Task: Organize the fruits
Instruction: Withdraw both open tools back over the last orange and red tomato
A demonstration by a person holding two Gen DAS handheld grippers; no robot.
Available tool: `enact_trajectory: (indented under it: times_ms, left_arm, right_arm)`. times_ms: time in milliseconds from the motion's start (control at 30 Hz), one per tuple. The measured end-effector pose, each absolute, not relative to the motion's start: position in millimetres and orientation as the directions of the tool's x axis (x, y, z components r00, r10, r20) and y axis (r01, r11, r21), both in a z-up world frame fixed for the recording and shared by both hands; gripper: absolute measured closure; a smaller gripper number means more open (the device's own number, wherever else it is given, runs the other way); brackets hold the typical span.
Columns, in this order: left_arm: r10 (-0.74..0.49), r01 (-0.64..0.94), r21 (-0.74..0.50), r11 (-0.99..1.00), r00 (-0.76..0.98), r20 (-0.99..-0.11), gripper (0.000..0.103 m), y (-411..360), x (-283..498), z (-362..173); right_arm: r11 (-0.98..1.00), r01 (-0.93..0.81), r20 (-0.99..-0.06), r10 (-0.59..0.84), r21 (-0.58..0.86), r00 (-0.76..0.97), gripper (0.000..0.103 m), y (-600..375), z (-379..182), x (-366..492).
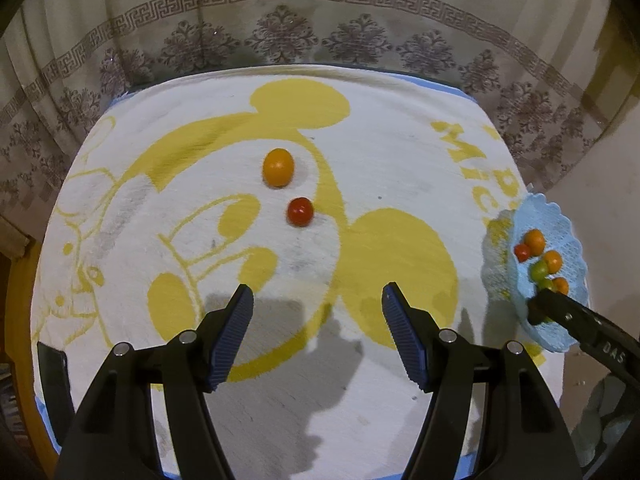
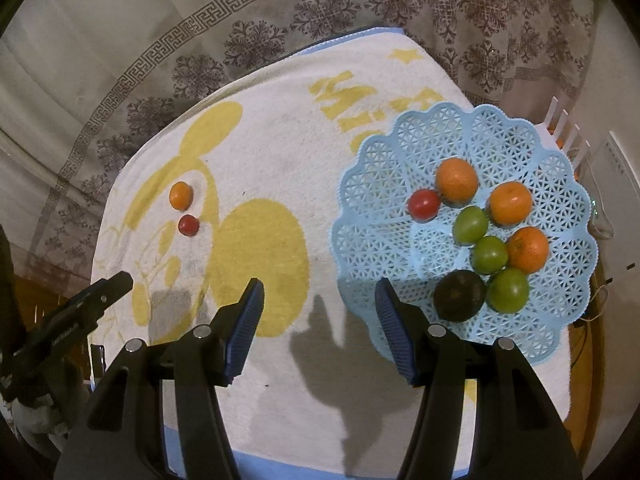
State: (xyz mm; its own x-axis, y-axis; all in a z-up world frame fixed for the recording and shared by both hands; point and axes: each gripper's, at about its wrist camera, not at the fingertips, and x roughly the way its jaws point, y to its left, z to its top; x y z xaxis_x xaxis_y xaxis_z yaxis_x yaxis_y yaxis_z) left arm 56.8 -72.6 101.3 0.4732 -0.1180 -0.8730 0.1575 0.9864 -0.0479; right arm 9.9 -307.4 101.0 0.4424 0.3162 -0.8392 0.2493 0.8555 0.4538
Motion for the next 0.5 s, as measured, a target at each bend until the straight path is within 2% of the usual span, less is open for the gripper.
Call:
enact_trajectory:
  times_ms: [400, 500]
  left_arm:
    - [-0.117, 0.197, -0.036, 0.98, 0.421, -0.899, 0.036, -63.1, 124.1, 60.7]
    - [-0.118, 0.201, -0.037, 0.979, 0.407, -0.906, 0.036, -63.5, 140.3, 51.0]
  right_arm:
    - [0.872, 0.288, -0.874, 0.262, 0.396, 0.409, 0.043, -282.8, 85.1, 19.5]
    - [0.874, 0.3, -0.879, 0.243, 0.382, 0.411, 0.036, -278.6, 83.3, 21.3]
